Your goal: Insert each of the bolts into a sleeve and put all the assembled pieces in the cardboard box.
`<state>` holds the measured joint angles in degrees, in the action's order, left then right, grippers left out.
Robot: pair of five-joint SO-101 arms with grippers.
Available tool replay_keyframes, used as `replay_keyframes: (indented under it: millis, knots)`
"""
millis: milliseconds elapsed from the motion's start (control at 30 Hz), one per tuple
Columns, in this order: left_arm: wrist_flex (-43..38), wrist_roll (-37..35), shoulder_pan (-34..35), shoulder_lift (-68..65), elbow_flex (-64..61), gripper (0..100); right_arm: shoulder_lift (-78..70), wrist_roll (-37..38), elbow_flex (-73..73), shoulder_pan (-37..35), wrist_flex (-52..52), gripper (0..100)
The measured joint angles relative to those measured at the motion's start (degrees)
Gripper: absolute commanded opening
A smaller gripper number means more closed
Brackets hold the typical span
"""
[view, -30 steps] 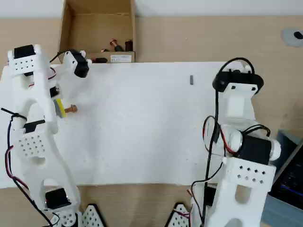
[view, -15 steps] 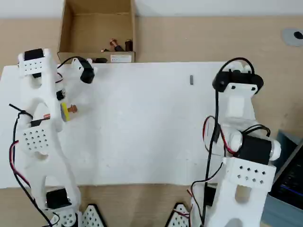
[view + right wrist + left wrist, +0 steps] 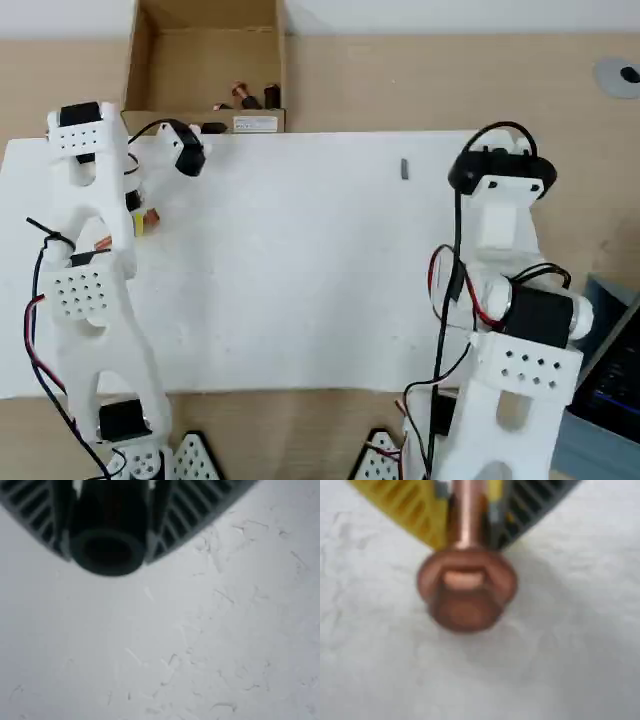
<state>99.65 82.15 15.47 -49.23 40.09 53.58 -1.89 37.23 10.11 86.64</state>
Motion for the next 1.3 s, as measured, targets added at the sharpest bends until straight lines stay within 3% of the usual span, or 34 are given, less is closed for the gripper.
replay_keyframes:
  millis: [233, 500, 767, 1033, 1167, 1300]
  knots:
    - [0.6, -2.8, -0.4, 1.9, 0.9, 0, 0.0, 0.0, 0.0, 0.0, 0.0, 0.9]
    - [0.2, -25.0, -4.8, 14.7, 0.8, 0, 0.0, 0.0, 0.0, 0.0, 1.4, 0.9]
    - [0.4, -36.4, -7.7, 31.1, -2.2, 0, 0.1, 2.3, -6.0, -0.1, 5.4, 0.9]
    - [0.5, -51.6, -12.5, 54.2, -18.1, 0, 4.9, 5.0, -8.8, 0.0, 7.8, 0.9]
    - [0.3, -57.6, -16.4, 68.0, -29.3, 0, 10.8, 5.1, -3.3, 0.0, 4.9, 0.9]
    - [-5.7, -65.0, -18.9, 81.5, -41.5, 0, 17.5, 5.1, 4.3, 0.0, 0.5, 0.9]
